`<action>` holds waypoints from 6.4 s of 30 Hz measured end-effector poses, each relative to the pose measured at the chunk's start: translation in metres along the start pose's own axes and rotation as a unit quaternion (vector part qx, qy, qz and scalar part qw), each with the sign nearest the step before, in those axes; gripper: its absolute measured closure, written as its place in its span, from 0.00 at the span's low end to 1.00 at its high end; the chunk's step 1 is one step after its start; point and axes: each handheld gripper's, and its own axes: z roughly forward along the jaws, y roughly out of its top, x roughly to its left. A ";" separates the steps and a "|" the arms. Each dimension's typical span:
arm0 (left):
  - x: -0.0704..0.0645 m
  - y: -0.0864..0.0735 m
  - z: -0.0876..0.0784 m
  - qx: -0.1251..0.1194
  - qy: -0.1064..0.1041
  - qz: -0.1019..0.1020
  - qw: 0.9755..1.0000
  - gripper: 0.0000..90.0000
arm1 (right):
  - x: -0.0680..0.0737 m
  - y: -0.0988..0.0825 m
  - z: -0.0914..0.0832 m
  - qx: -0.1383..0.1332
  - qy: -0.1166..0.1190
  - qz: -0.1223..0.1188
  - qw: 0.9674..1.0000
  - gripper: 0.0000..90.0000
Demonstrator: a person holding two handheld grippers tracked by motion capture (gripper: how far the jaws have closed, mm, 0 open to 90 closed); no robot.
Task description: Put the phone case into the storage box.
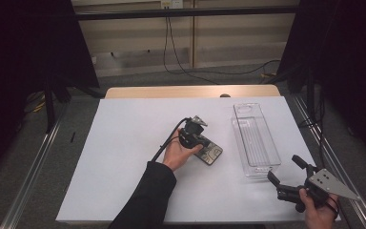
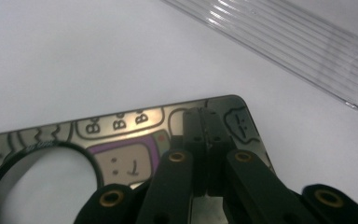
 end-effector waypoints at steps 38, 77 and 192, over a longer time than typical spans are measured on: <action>-0.013 0.013 0.037 0.047 -0.001 0.002 0.999 1.00 | 0.001 0.000 -0.001 -0.001 0.003 0.002 1.000 0.00; -0.031 -0.029 0.003 0.051 -0.015 0.009 0.999 1.00 | 0.001 0.000 -0.001 0.000 0.001 0.001 1.000 0.00; -0.021 -0.110 -0.121 -0.044 0.040 -0.010 0.998 0.93 | 0.002 0.000 0.000 -0.004 -0.017 -0.012 1.000 0.00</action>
